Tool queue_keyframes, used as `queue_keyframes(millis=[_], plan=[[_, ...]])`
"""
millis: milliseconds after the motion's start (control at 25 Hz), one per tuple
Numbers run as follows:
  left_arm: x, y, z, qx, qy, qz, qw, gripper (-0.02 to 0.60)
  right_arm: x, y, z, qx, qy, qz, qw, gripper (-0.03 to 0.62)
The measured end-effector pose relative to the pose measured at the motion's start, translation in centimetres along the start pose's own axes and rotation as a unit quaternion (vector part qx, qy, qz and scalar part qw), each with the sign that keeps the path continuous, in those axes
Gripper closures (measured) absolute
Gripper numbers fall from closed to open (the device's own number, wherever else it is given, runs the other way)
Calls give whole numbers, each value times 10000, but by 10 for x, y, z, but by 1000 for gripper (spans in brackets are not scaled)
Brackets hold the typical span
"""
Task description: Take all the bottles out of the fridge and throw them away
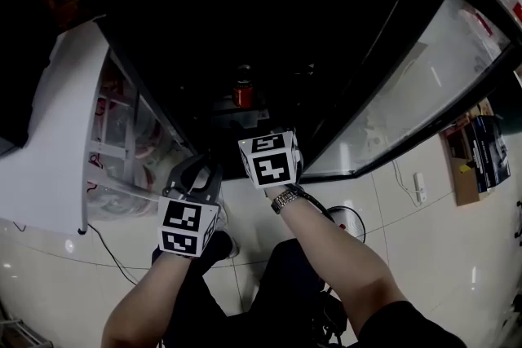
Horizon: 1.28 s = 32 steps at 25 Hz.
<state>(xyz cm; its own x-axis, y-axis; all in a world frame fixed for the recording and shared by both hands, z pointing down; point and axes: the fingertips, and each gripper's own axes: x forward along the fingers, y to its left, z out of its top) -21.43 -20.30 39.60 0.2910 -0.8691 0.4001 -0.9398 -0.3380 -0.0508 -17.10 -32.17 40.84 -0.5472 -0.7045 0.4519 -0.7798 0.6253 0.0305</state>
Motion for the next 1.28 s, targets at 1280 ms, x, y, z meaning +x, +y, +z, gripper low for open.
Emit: queue_keyframes(millis=[1280], plan=[[68,36,0,-114,151,-262,9995,491,100,-32,21,38,115,-81,9999,267]])
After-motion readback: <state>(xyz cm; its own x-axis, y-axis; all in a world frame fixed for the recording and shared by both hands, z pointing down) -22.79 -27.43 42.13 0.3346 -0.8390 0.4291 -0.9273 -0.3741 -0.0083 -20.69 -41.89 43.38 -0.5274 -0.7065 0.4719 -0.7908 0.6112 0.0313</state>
